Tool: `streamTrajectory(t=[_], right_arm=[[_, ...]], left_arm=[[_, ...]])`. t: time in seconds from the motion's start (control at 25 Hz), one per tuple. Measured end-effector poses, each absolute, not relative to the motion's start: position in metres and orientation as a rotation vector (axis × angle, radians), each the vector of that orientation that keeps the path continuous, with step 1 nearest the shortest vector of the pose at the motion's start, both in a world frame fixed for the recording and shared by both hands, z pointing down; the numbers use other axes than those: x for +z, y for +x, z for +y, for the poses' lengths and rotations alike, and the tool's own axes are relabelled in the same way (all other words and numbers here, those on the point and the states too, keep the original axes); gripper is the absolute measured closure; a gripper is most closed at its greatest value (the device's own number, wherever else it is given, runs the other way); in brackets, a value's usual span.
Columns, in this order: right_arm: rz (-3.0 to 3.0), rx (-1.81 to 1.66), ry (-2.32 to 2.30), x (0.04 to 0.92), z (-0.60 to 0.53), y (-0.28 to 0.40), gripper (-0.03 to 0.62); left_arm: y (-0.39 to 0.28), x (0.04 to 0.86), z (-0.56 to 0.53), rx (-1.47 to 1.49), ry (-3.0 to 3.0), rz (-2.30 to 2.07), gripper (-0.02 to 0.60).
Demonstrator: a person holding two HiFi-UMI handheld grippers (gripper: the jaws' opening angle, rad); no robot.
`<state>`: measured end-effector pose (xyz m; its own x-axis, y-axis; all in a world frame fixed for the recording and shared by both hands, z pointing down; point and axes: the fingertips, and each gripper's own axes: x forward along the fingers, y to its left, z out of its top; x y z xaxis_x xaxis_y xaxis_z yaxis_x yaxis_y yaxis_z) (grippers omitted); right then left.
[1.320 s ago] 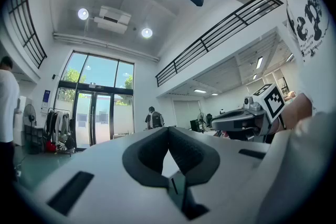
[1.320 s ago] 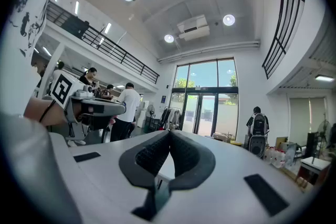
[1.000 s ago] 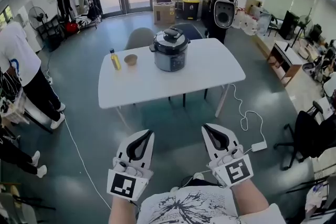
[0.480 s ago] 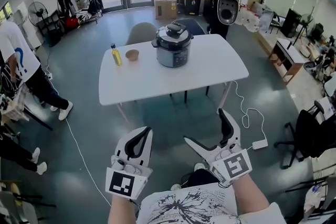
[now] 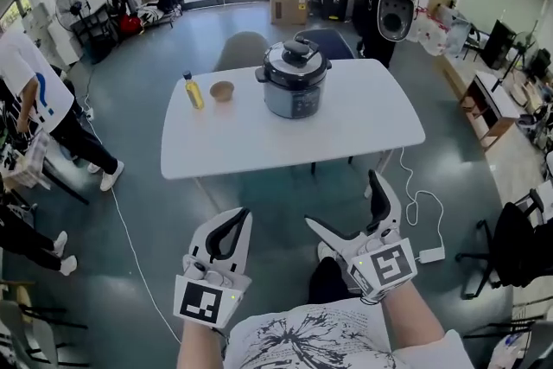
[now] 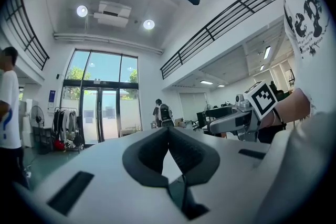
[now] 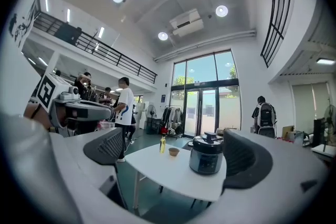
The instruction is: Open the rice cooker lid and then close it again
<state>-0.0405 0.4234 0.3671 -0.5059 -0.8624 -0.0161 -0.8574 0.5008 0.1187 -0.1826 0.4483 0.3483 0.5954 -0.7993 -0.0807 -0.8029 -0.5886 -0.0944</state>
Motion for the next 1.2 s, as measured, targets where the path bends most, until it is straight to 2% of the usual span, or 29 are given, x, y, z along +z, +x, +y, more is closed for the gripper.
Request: streamTrajectory(t=[0.48,0.68,1.2], right_arm=[[-2.792,-0.154,1.261,0.350,0.176,0.083,-0.001],[-2.819,-0.167,1.166,0.357,0.107,0.112,0.006],[-2.707,-0.050,1.031,0.399,-0.063,0.094,0.010]], left_arm=[[-0.048,0.321,0.220,0.043,-2.569,1.572,0.568],[-0.013,0.322,0.153,0.031,-2.530,1.633,0.568],[-0.006,0.349,-0.008,-0.032,-2.567,1.612,0.568]])
